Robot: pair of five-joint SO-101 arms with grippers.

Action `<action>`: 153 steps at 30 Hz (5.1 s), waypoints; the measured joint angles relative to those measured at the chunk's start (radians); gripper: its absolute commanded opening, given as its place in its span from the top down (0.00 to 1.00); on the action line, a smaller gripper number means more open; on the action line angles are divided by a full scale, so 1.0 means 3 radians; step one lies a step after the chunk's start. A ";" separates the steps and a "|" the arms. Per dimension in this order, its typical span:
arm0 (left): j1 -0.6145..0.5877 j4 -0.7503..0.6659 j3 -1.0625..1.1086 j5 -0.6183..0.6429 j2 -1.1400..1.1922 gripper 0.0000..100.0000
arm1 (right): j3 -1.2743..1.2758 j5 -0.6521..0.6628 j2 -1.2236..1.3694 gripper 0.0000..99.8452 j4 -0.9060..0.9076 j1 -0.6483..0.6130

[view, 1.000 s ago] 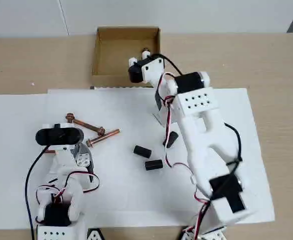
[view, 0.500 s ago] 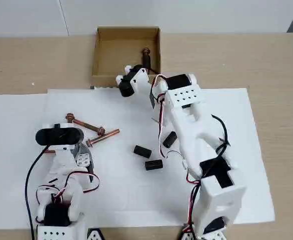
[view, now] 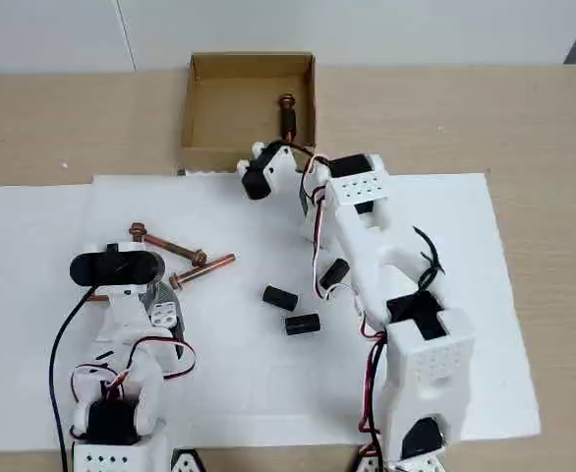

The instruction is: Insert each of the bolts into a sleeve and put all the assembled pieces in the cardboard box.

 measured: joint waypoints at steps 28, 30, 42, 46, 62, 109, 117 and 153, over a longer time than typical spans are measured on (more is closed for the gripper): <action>0.0000 0.0000 0.0000 0.0000 0.0000 0.99 | -0.0537 -0.0660 -0.0481 1.00 0.1115 0.0000; 0.0000 0.0000 0.0000 0.0000 0.0000 0.99 | -0.0537 -0.0736 -0.0675 1.00 0.1253 0.0000; 0.0000 0.0000 0.0000 0.0000 0.0000 0.99 | -0.0537 -0.1018 -0.1437 1.00 0.1739 -0.0005; 0.0000 0.0000 0.0000 0.0000 0.0000 0.99 | -0.0537 -0.1018 -0.1729 1.00 0.1765 -0.0005; 0.0000 0.0056 -0.0066 0.0000 0.0000 0.99 | 0.1253 -0.1263 -0.3514 1.00 0.1770 -0.0005; -0.0450 0.1233 -0.4567 -0.1059 0.5396 0.99 | 0.2071 -0.1263 -0.4250 1.00 0.1729 0.0486; -0.0604 0.1268 -0.5273 -0.1043 0.6475 0.99 | 0.2071 -0.1263 -0.4250 1.00 0.1708 0.0486; -0.0598 0.1959 -0.6362 -0.0859 0.7580 0.93 | 0.2250 -0.1171 -0.4250 1.00 0.1401 0.0491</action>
